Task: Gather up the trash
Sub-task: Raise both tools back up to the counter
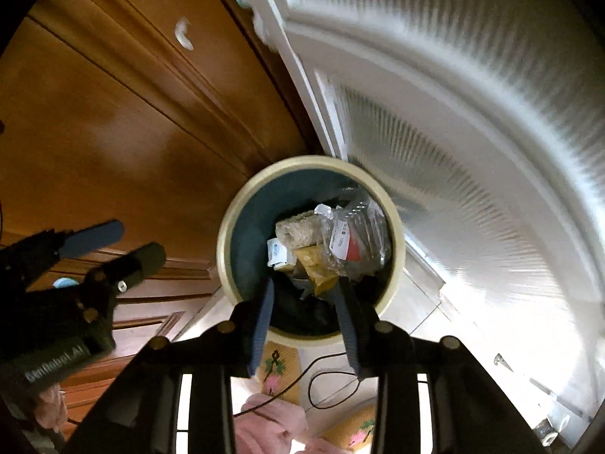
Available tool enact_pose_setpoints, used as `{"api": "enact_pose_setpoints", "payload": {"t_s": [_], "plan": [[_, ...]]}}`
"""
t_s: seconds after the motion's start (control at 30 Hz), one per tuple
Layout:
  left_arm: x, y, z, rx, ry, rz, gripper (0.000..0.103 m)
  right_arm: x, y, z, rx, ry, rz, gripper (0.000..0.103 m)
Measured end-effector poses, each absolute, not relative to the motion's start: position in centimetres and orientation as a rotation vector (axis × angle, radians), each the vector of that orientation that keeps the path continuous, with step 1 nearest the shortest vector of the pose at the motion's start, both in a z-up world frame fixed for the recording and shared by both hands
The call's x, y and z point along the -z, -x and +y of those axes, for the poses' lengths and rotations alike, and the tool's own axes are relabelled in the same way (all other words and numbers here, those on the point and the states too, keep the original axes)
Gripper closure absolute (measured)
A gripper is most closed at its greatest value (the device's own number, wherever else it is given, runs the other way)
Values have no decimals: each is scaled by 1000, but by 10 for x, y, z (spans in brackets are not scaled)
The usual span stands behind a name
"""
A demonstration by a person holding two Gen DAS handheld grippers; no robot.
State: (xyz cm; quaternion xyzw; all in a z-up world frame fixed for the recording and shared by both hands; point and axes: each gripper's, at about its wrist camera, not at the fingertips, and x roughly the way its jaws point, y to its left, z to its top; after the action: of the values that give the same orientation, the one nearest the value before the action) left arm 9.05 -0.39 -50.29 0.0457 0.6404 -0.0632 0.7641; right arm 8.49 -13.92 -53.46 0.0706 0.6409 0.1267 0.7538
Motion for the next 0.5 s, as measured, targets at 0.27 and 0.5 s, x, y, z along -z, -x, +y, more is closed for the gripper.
{"api": "enact_pose_setpoints", "payload": {"t_s": [0.27,0.5], "plan": [[388,-54,-13,138,-62,1334,49,417,-59,-157,-275,-165,1338,69],[265,-33,-21,138,-63,1228,49,296,-32,-175,-311,-151,1248,69]]}}
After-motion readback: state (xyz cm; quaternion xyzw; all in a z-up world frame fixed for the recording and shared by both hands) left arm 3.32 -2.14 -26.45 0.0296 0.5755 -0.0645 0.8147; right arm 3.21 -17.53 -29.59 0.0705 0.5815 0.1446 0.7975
